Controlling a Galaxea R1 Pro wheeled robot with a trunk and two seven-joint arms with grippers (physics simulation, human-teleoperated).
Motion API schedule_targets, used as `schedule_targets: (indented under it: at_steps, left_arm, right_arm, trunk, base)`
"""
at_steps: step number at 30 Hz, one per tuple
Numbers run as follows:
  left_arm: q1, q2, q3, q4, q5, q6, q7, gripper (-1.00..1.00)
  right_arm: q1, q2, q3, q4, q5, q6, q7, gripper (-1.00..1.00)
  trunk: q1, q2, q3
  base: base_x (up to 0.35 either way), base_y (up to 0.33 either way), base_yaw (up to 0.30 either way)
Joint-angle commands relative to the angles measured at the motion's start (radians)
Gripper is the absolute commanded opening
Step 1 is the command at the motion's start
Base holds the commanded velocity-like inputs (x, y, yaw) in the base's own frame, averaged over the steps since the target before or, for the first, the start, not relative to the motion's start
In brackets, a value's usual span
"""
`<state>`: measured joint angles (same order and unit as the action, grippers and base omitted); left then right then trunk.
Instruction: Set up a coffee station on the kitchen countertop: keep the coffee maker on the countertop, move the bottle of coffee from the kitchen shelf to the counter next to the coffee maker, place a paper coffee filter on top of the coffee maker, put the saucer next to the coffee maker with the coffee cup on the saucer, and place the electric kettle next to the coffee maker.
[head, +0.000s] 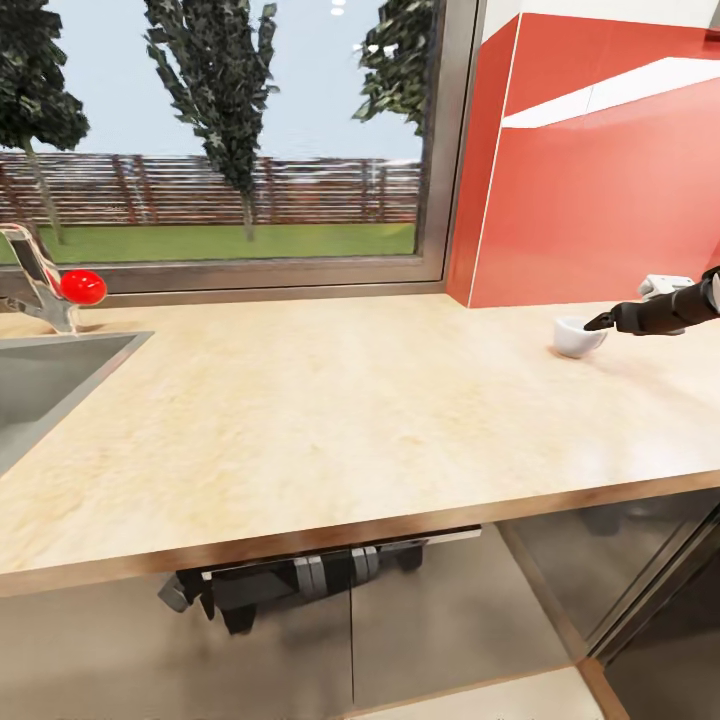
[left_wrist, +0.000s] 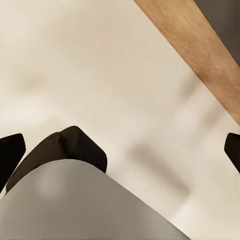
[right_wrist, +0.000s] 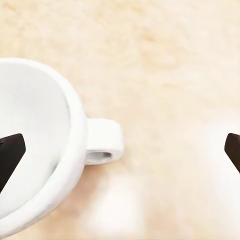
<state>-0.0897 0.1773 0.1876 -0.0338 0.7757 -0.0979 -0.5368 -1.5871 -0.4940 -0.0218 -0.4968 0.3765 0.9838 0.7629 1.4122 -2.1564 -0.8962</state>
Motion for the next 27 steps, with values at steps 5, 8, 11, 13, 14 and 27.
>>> schedule_targets:
  at_steps: [5,8,11,13,14,27]
  left_arm:
    - [-0.001,0.0,0.008,0.002,-0.007,-0.003,-0.004,1.0]
    - [-0.001,0.0,0.008,0.002,-0.007,-0.003,-0.004,1.0]
    - [-0.001,0.0,0.008,0.002,-0.007,-0.003,-0.004,1.0]
    - [-0.001,0.0,0.008,0.002,-0.007,-0.003,-0.004,1.0]
    - [-0.001,0.0,0.008,0.002,-0.007,-0.003,-0.004,1.0]
    - [-0.001,0.0,0.008,0.002,-0.007,-0.003,-0.004,1.0]
  right_arm:
    - [-0.001,0.0,-0.003,-0.001,0.01,0.003,0.009,1.0]
    - [-0.001,0.0,-0.003,-0.001,0.01,0.003,0.009,1.0]
    - [-0.001,0.0,-0.003,0.0,0.01,0.003,0.009,1.0]
    - [-0.001,0.0,-0.002,0.0,0.01,0.003,0.009,1.0]
    - [-0.001,0.0,-0.002,0.0,0.01,0.003,0.009,1.0]
    - [-0.001,0.0,-0.002,0.0,0.01,0.003,0.009,-1.0]
  trunk:
    - [0.0,0.0,-0.001]
    - [0.0,0.0,-0.001]
    - [0.007,-0.014,-0.007]
    - [0.011,-0.021,-0.01]
    - [0.011,-0.021,-0.01]
    - [0.011,-0.021,-0.01]
  base:
    - [0.0,0.0,0.0]
    - [0.0,0.0,0.0]
    - [0.0,0.0,0.0]
    - [0.0,0.0,0.0]
    - [0.0,0.0,0.0]
    - [0.0,0.0,0.0]
